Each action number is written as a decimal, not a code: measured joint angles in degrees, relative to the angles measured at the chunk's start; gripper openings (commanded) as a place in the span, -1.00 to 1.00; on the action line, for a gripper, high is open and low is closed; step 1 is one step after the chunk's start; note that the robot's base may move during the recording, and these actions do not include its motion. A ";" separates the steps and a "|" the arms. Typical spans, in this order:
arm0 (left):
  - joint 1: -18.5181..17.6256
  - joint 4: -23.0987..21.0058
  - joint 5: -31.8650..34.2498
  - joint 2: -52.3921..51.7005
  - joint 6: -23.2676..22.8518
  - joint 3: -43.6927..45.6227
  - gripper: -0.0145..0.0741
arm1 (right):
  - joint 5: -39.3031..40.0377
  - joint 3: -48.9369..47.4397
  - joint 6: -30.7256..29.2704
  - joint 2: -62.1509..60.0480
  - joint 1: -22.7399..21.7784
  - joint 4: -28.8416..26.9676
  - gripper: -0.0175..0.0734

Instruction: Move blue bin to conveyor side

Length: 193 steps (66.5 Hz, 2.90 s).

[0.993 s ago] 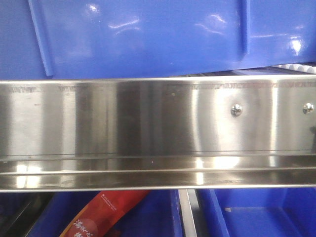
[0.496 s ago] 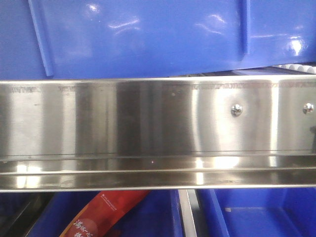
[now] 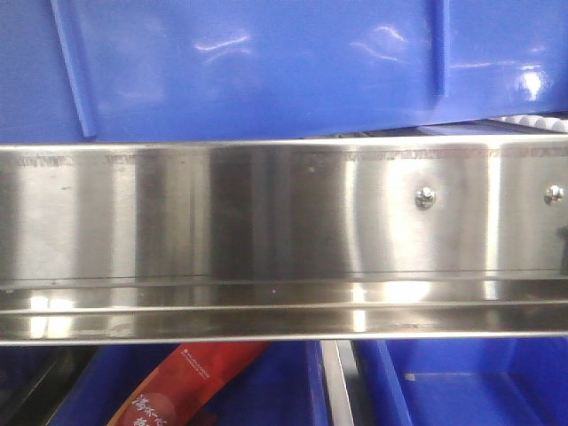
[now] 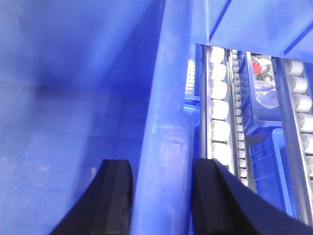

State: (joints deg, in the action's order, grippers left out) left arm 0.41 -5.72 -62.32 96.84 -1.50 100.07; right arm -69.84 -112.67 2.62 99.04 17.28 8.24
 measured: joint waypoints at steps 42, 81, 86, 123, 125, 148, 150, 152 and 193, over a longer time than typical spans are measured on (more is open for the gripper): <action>0.00 1.12 -2.20 -4.68 -0.15 -0.74 -0.71 | -2.69 -0.87 0.49 -0.38 0.00 -1.18 -0.81; 0.00 0.55 -5.80 -14.82 -0.63 -0.74 -0.71 | -4.34 -1.51 2.92 -9.79 0.14 -1.67 -0.81; 0.00 0.33 -6.01 -15.88 -0.84 -0.74 -0.71 | -4.56 -1.51 3.40 -11.14 0.14 -1.80 -0.81; 0.00 -0.33 -10.65 -22.28 -1.08 -0.74 -0.71 | -4.79 5.21 4.61 -20.64 0.14 -3.48 -0.79; 0.00 -0.47 -10.79 -22.75 -1.08 -0.74 -0.71 | -4.79 5.91 4.72 -21.48 0.14 -3.58 -0.79; 0.00 -1.86 -10.65 -29.71 -1.08 -6.19 -0.71 | -4.30 16.00 5.68 -30.38 0.18 -4.50 -0.79; 0.00 -2.00 -10.52 -30.71 -1.08 -7.80 -0.71 | -4.30 17.22 5.68 -31.17 0.27 -4.62 -0.79; 0.00 -2.25 -10.23 -31.55 -1.08 -9.13 -0.71 | -4.20 18.21 5.82 -31.95 0.27 -4.62 -0.79; -0.11 -3.55 -6.20 -43.21 -1.45 -21.32 -0.71 | -0.42 29.67 6.43 -41.61 0.44 -6.64 -0.79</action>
State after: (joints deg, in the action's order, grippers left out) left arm 0.31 -9.27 -68.52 53.63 -2.95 78.75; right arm -70.26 -82.99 9.05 57.43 17.72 1.60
